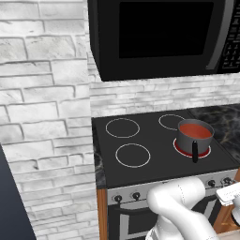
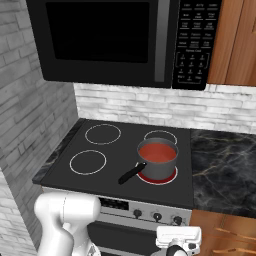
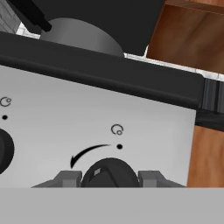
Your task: Wait until the marinara sauce is simmered to a deep red color and then turn off the stove.
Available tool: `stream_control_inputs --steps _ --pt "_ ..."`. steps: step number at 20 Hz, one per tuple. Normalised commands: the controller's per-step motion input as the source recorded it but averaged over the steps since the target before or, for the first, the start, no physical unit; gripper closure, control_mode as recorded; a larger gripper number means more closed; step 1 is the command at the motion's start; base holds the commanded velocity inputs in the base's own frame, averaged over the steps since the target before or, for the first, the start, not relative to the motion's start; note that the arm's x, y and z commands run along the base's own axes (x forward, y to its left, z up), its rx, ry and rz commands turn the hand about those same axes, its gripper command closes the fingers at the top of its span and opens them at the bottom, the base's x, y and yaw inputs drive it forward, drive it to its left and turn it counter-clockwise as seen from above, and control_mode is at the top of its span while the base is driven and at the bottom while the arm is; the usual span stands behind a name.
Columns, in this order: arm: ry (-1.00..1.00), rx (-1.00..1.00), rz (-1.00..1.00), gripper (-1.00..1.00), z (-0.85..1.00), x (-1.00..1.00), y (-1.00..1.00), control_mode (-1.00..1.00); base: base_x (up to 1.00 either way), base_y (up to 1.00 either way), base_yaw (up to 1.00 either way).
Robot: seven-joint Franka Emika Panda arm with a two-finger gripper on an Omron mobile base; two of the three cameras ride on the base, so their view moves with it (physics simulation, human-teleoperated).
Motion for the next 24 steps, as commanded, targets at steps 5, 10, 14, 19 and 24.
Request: stream_control_inputs --steps 5,10,14,19,24 --pt "0.0 0.0 0.0 1.0 0.0 0.0 0.0 -1.0 0.0 0.0 0.0" --pt "0.0 0.0 0.0 1.0 0.0 0.0 0.0 -1.0 0.0 0.0 0.0" --pt "0.0 0.0 0.0 1.0 0.0 0.0 0.0 -1.0 0.0 0.0 0.0" --pt "0.0 0.0 0.0 1.0 0.0 0.0 0.0 -1.0 0.0 0.0 0.0" --pt "0.0 0.0 0.0 1.0 0.0 0.0 0.0 -1.0 0.0 0.0 0.0"
